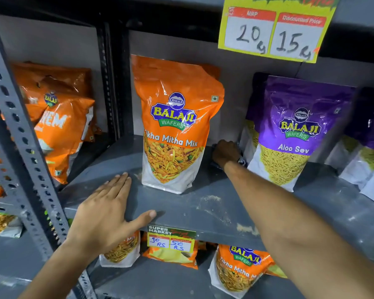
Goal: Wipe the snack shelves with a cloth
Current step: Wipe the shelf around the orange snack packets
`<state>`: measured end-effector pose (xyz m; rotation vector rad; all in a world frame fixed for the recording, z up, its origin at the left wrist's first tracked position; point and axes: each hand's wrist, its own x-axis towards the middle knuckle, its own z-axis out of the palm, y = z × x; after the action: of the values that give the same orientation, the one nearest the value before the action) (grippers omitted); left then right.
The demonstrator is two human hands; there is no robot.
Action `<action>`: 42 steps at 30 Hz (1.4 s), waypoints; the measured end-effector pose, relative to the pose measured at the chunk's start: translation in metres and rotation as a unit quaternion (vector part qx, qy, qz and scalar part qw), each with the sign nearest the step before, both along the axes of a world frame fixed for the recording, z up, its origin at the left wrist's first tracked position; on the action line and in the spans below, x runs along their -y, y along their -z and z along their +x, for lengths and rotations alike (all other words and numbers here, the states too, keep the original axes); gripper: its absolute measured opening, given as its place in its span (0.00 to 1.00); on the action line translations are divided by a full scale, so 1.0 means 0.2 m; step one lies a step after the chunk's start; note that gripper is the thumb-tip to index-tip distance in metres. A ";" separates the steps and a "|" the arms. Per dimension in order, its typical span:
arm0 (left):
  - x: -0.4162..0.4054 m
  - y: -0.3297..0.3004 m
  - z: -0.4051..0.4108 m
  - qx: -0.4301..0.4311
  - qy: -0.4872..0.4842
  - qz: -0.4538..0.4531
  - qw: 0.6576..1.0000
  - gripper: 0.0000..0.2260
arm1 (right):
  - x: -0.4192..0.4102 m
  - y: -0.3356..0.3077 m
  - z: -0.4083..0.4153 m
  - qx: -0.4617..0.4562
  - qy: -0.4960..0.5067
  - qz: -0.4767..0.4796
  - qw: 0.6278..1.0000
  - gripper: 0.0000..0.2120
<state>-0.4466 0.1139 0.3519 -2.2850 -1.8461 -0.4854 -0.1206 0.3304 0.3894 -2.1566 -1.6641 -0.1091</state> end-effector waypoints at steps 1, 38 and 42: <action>0.00 0.00 0.00 -0.002 0.000 0.001 1.000 0.55 | 0.00 -0.01 0.00 -0.026 -0.009 -0.008 1.000 0.16; 0.02 -0.03 0.01 -0.012 -0.008 -0.060 0.998 0.59 | 1.02 -0.10 -0.07 0.068 -0.341 -0.073 0.935 0.30; 0.02 -0.03 0.01 -0.008 -0.006 -0.063 0.998 0.59 | 1.06 -0.18 -0.20 0.052 -0.353 -0.048 0.933 0.30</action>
<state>-0.4446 0.1094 0.3571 -2.3467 -1.9334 -0.3576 -0.1601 0.1174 0.4254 -1.5029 -2.4381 0.0723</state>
